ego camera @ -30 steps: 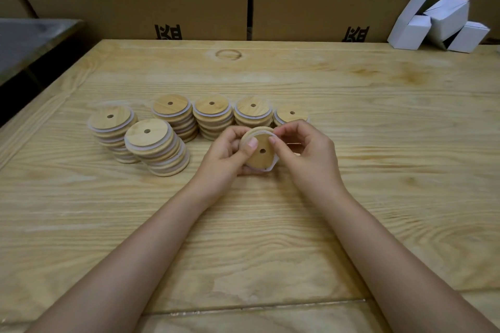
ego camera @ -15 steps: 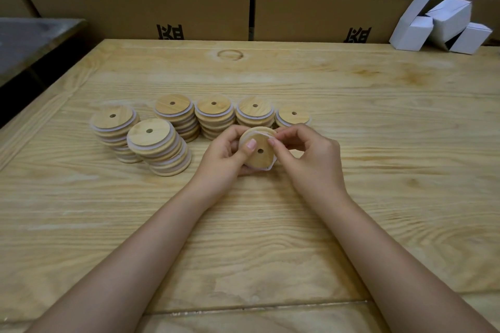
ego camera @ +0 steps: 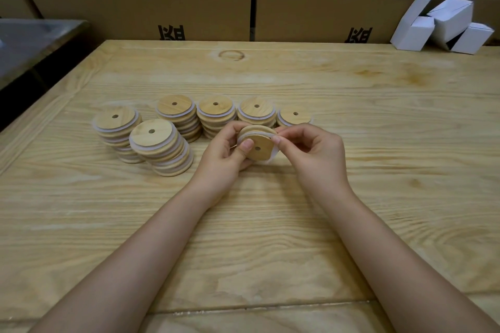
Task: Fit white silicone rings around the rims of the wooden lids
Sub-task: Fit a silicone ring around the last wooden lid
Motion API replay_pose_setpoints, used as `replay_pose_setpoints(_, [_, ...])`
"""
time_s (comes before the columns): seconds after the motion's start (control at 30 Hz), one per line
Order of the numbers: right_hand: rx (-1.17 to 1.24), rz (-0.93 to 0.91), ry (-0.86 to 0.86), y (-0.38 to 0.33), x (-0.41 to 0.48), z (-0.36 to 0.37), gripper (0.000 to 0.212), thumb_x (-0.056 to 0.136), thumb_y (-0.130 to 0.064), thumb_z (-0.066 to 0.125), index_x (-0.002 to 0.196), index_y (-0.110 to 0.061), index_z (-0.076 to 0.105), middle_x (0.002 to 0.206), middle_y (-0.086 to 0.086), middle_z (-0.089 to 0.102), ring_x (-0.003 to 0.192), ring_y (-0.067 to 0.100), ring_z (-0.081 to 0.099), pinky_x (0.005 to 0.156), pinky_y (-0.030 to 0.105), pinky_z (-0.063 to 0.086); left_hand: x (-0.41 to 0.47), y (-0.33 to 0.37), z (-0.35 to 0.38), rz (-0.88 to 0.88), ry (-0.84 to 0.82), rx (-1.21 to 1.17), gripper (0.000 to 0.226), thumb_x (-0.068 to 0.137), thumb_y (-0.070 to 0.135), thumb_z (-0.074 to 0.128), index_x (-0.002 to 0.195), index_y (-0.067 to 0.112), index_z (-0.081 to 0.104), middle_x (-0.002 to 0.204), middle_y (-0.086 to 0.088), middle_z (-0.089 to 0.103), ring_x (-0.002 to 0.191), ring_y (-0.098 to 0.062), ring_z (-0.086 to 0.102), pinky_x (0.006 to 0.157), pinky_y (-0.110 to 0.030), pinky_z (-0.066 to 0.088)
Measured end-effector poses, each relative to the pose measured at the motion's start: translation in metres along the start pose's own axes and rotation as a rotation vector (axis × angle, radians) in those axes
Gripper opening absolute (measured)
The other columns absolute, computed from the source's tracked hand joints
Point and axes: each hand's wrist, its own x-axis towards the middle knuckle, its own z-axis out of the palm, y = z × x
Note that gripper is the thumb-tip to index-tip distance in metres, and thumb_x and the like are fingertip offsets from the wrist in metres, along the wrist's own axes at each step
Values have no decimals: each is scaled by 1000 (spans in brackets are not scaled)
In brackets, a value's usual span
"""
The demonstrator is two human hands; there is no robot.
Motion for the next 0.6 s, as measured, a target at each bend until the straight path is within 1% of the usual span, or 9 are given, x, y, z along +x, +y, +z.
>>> replay_pose_setpoints(0.07, [-25,-15,-31,0,0,-1,12,78,-8,73,74,-18,68,85,-7,71,81,7,68,78,21,54,0,0,0,-14,4,1,15,95,4,46,105,12,52,114,-17,60,102,-19,60,87,-37,54])
replay_pose_setpoints(0.17, [-103,-83,-45,1,-2,-1,12,80,-9,71,78,-19,67,85,-12,68,78,2,66,77,17,52,0,2,1,2,-1,33,15,94,5,47,102,16,53,107,-9,63,97,-13,62,85,-32,55])
replay_pose_setpoints(0.23, [-162,-133,-30,2,-3,-1,10,82,-10,70,80,-18,66,85,-13,67,78,5,66,76,19,51,-1,2,2,10,-7,44,16,94,4,47,101,17,53,100,-4,64,91,-8,64,80,-27,56])
replay_pose_setpoints(0.3, [-241,-204,-12,3,-3,-1,7,82,-10,69,83,-16,66,83,-9,67,78,9,64,76,22,51,-1,3,3,9,-9,35,16,95,4,47,101,17,52,95,-1,64,86,-4,65,74,-23,56])
replay_pose_setpoints(0.33, [-287,-243,-8,3,-3,0,7,81,-9,69,85,-13,66,82,-6,66,78,8,62,76,21,50,-1,3,3,6,-3,28,15,95,5,46,101,18,52,95,-1,64,85,-3,65,72,-22,55])
replay_pose_setpoints(0.4, [-377,-304,-4,4,-4,3,12,78,-6,70,89,-9,64,82,-4,65,77,7,57,74,17,45,-1,4,3,-7,17,18,13,96,9,46,102,19,51,97,-2,65,85,-6,65,71,-24,56])
replay_pose_setpoints(0.47, [-412,-305,17,5,-5,6,14,78,-6,70,90,-8,63,82,-3,64,76,7,54,72,17,43,0,4,4,-24,23,-13,11,96,10,45,103,18,49,100,-6,64,86,-10,65,74,-28,57])
replay_pose_setpoints(0.53, [-387,-261,55,6,-6,7,12,80,-8,69,90,-9,63,82,-3,64,73,7,57,72,22,47,-1,4,5,-34,9,-39,10,95,9,46,103,15,49,100,-9,64,88,-15,65,77,-34,58])
replay_pose_setpoints(0.6, [-339,-222,77,6,-6,6,8,82,-9,68,88,-9,64,81,-3,65,74,14,62,74,30,51,-1,5,5,-38,8,-40,11,93,6,50,101,13,50,96,-10,66,85,-16,65,79,-38,57])
